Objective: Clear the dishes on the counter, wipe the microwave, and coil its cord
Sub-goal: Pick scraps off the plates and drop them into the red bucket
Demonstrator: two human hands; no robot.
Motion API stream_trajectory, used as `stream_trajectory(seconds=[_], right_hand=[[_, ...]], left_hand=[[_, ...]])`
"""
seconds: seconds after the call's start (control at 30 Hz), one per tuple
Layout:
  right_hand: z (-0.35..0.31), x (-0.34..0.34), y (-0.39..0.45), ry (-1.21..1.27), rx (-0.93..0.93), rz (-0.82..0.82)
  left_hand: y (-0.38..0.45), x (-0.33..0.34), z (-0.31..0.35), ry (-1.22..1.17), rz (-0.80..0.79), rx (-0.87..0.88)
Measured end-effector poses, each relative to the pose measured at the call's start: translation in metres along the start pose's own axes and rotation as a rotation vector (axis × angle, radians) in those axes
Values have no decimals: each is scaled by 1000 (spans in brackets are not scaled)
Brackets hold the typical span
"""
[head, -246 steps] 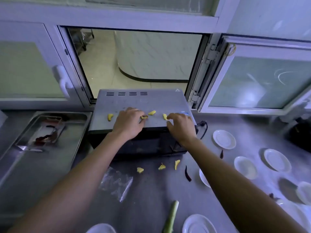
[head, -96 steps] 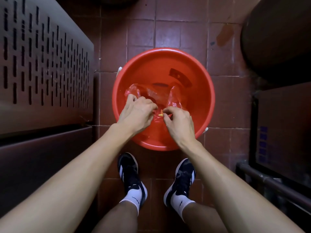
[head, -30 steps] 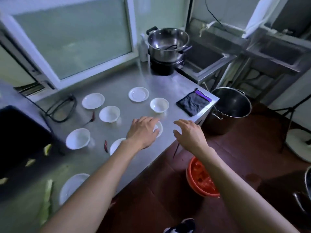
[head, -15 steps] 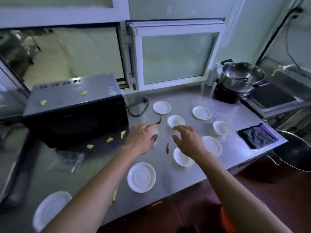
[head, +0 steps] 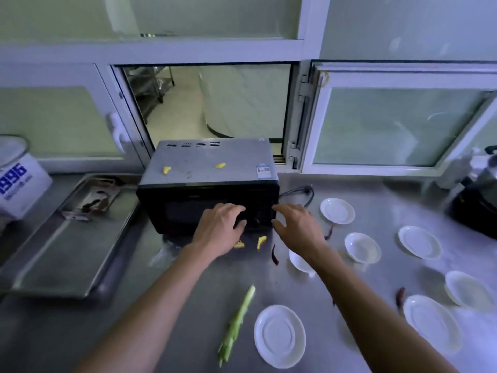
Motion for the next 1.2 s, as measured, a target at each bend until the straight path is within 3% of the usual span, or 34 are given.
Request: stream_trajectory(seconds=[0.4, 0.9, 1.2], right_hand=[[-82, 28, 105, 43, -185, -43], [-138, 76, 205, -92, -104, -70], [-150, 97, 228, -204, -147, -47]], left_hand=[[17, -26, -99, 81, 114, -188], [54, -38, -236, 97, 107, -345], [62, -23, -275, 125, 92, -358]])
Point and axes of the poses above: each hand's wrist, its own y-axis towards the middle knuckle, its own x-axis out of the palm, z = x × y, the point moved 2 cm from there along y, towards the middle knuckle, and after that the axes turned 13 degrees about x, right-handed, at the moved point
